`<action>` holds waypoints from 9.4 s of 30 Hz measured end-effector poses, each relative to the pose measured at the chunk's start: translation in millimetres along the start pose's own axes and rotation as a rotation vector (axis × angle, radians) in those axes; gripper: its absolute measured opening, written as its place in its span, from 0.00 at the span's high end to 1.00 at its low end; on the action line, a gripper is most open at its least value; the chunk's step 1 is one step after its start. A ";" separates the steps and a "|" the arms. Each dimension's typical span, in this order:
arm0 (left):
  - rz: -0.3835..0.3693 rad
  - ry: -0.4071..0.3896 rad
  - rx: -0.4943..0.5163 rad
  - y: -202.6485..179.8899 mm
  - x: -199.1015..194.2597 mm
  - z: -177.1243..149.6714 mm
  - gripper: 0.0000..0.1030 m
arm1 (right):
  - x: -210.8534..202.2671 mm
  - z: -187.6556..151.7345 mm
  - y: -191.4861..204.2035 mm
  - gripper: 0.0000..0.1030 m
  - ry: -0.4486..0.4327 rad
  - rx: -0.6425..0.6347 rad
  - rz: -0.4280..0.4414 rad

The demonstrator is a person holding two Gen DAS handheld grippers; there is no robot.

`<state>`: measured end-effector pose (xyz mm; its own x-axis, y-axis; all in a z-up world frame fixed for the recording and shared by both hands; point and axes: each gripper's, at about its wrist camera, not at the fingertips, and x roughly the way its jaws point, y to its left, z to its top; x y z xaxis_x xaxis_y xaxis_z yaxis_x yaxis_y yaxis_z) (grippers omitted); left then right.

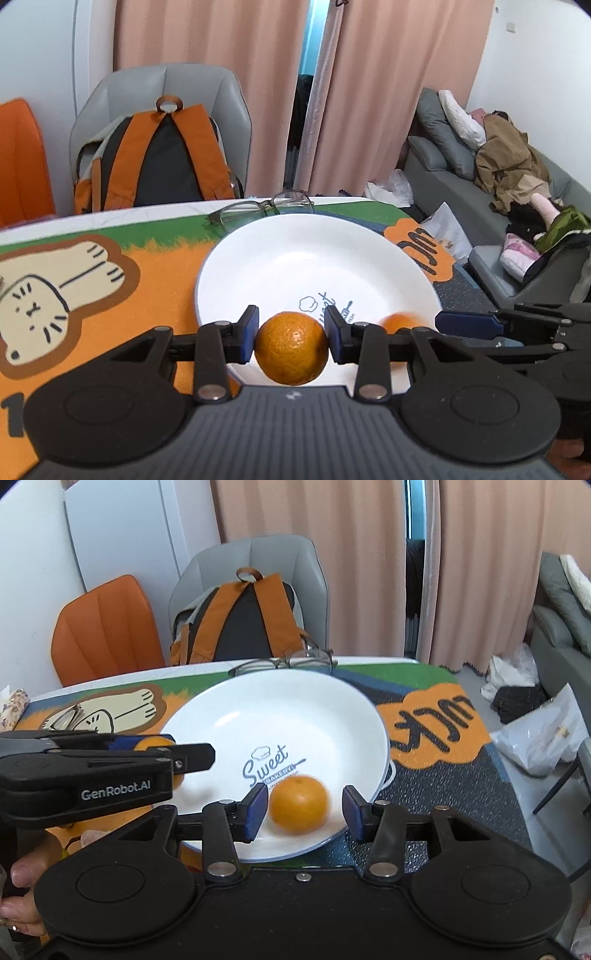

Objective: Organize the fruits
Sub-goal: 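Carry the mandarin into the white bowl with the right tool while the left tool drops its mandarin there, then grasp a brown longan with the left tool while the right tool grasps another longan, then lower the longan into the bowl with the left tool while the right tool releases its longan there, then grasp the pink pomelo segment with the right tool while the left tool grasps a yellow pear, then place the pomelo segment in the bowl with the right tool while the left tool lifts the pear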

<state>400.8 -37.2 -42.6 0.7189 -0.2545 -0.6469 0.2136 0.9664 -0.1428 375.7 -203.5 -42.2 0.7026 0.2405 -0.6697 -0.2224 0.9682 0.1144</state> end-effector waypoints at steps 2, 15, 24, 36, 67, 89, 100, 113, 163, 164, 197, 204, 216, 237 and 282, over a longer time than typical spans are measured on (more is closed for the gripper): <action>0.001 -0.010 -0.002 1.0 -1.0 -0.1 0.64 | -1.6 0.7 0.5 0.53 -0.003 -0.002 0.002; -0.035 -0.016 -0.011 7.9 -22.9 -1.3 0.61 | -14.3 -20.1 -2.0 0.52 0.037 0.033 0.086; -0.038 -0.016 0.008 18.1 -52.7 -22.8 0.58 | -25.0 -44.2 12.8 0.53 0.048 -0.018 0.150; 0.002 -0.061 -0.018 51.3 -88.5 -49.1 0.45 | -10.6 -59.9 24.2 0.45 0.056 -0.048 0.149; 0.182 -0.037 -0.019 142.0 -83.3 -92.1 0.14 | -8.8 -68.2 41.4 0.75 0.007 -0.108 0.146; 0.141 -0.035 -0.044 141.3 -67.0 -91.5 0.49 | -15.8 -67.9 33.3 0.75 -0.003 -0.104 0.116; 0.063 -0.023 -0.023 139.4 -70.5 -92.8 0.76 | -24.1 -63.5 31.5 0.75 -0.028 -0.105 0.104; 0.013 -0.085 0.039 112.9 -86.5 -74.1 0.77 | -29.5 -30.4 17.4 0.75 -0.111 -0.062 0.066; -0.038 0.065 0.133 -5.5 6.6 -6.8 0.48 | -54.4 -70.0 11.2 0.33 -0.077 -0.172 0.145; -0.036 0.059 0.134 -5.7 3.4 -6.2 0.46 | -53.1 -73.2 12.6 0.33 -0.068 -0.184 0.153; 0.116 -0.112 0.014 80.5 -139.2 -92.8 0.17 | -26.4 -108.7 42.0 0.22 -0.038 -0.294 0.164; 0.129 -0.086 -0.043 95.6 -149.5 -115.5 0.17 | -28.8 -107.5 42.9 0.43 -0.048 -0.300 0.158; 0.056 -0.047 -0.006 75.4 -144.4 -128.0 0.14 | -31.1 -108.5 46.6 0.48 -0.050 -0.311 0.143; 0.082 0.018 0.048 56.8 -102.7 -133.1 0.14 | -31.2 -107.9 47.6 0.49 -0.046 -0.308 0.138; 0.059 -0.028 0.031 55.9 -103.6 -135.7 0.27 | -32.2 -105.2 56.1 0.63 -0.053 -0.451 0.014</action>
<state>248.5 48.0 -85.2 0.7491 -0.1982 -0.6321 0.1899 0.9784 -0.0817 269.4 -164.2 -91.4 0.7286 0.2678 -0.6304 -0.4962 0.8408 -0.2163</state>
